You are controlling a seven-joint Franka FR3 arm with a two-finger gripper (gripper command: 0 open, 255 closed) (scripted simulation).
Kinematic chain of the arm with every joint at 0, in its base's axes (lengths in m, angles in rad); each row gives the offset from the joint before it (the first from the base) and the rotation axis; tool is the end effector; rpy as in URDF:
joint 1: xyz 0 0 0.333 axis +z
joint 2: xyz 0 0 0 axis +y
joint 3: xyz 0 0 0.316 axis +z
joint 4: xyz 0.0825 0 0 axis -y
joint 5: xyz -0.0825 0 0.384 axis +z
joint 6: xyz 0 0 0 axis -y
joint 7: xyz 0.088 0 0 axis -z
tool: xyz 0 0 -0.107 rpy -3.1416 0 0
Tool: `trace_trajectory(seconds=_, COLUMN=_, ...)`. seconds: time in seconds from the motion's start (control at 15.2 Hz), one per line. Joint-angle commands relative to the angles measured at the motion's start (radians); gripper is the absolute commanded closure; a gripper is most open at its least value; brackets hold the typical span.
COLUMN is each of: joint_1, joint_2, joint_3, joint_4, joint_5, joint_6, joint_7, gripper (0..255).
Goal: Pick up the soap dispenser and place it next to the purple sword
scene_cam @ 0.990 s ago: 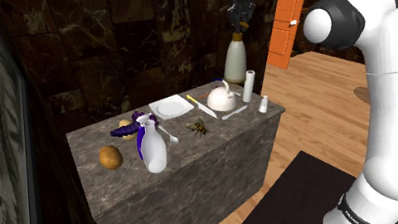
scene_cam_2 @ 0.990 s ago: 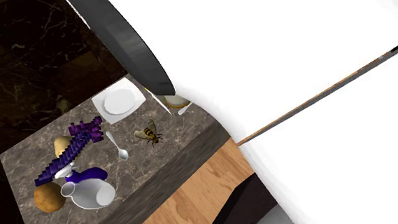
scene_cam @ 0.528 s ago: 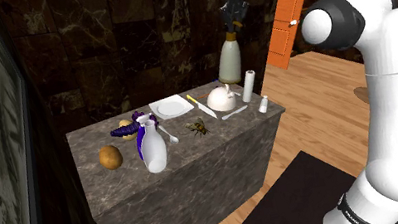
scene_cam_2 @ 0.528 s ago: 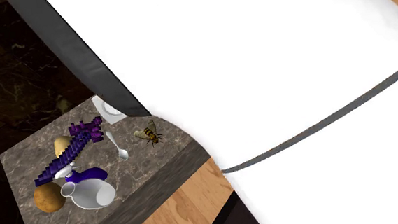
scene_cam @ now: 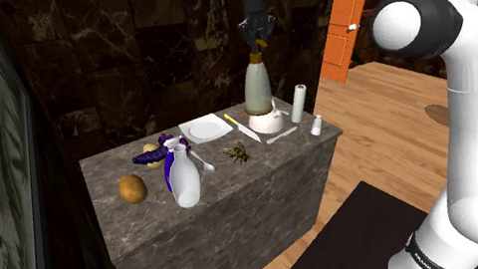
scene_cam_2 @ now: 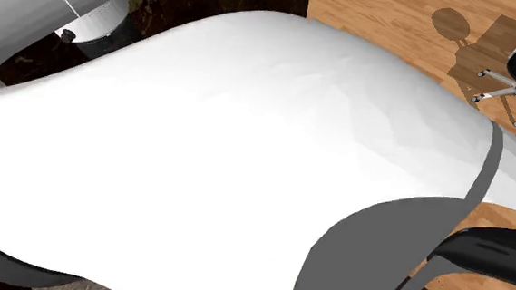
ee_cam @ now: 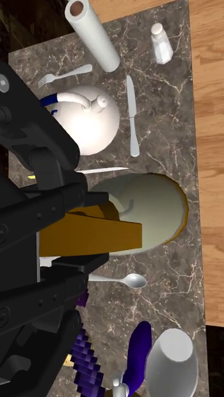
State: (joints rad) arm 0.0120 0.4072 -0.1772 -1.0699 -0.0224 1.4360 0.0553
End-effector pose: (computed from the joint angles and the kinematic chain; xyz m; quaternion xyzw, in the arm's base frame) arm 0.6524 -0.0829 0.6013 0.9933 -0.1047 -0.0198 0.0451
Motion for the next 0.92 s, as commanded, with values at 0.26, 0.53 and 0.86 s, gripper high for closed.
trace_trajectory(seconds=0.26, joint_1=0.091, joint_2=-0.005, joint_3=0.036, joint_4=-0.069, joint_5=-0.01, joint_6=0.056, joint_7=0.126, gripper=255)
trace_trajectory(seconds=0.53, joint_1=0.146, joint_2=0.026, joint_3=0.059, joint_4=-0.063, joint_5=-0.012, joint_6=0.075, joint_7=0.204, gripper=255)
trace_trajectory(seconds=0.86, joint_1=0.179, joint_2=0.044, joint_3=0.073, joint_4=-0.087, joint_5=-0.013, joint_6=0.114, joint_7=0.252, gripper=255)
